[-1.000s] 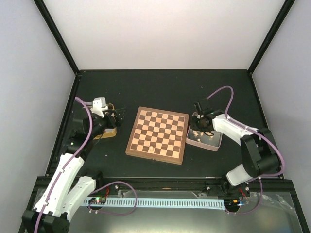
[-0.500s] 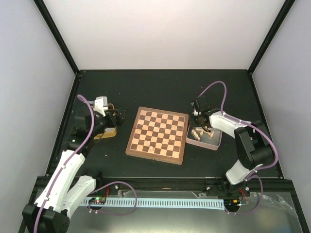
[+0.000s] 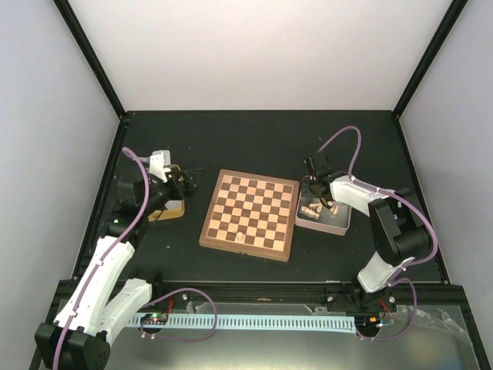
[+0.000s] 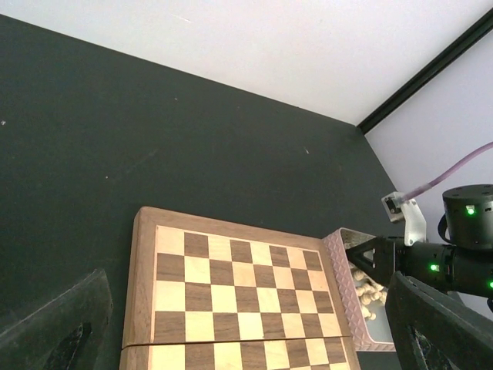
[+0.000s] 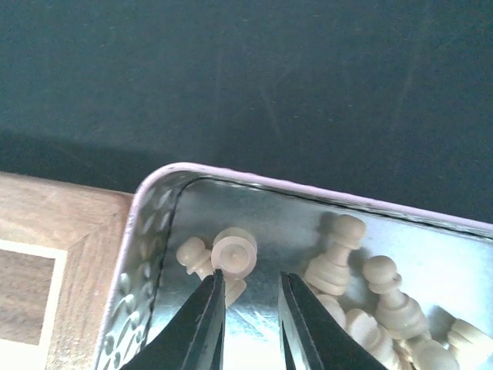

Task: Set up the chess pieces on the board
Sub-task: Pick up the chess piece from the storage box.

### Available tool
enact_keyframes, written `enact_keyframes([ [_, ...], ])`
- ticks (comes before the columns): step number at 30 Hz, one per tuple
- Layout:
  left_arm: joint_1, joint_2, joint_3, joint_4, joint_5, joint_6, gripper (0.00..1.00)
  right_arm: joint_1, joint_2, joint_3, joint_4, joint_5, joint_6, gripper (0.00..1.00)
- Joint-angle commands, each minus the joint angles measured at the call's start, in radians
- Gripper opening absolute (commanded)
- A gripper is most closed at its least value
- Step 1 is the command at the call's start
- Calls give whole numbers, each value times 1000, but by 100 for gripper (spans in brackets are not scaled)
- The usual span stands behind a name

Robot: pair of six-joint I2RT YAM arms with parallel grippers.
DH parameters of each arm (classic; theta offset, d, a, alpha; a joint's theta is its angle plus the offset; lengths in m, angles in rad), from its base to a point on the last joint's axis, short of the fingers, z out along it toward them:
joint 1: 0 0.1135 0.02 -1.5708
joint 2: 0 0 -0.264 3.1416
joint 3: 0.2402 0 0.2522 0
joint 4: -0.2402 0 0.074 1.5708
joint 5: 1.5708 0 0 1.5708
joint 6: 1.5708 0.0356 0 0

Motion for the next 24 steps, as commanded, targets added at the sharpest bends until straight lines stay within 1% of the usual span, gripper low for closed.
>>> enact_keyframes([
  [1, 7, -6, 37, 11, 7, 18, 99, -3, -1, 19, -27, 93, 84, 21],
  [4, 6, -2, 36, 14, 6, 17, 99, -4, -4, 22, -1, 44, 71, 24],
  [7, 5, 1, 36, 16, 6, 16, 99, -4, 9, 40, 1, 39, 70, 26],
  [12, 6, 0, 36, 10, 1, 21, 99, -4, 57, 75, 5, 52, 76, 25],
  [15, 5, -3, 35, 8, -2, 24, 99, -4, 75, 78, 25, 48, 73, 23],
  [20, 5, -7, 34, 3, -4, 25, 99, -4, 88, 95, -1, 69, 80, 17],
  [24, 7, -11, 32, -1, -5, 25, 99, -4, 53, 79, -9, 85, 84, 8],
])
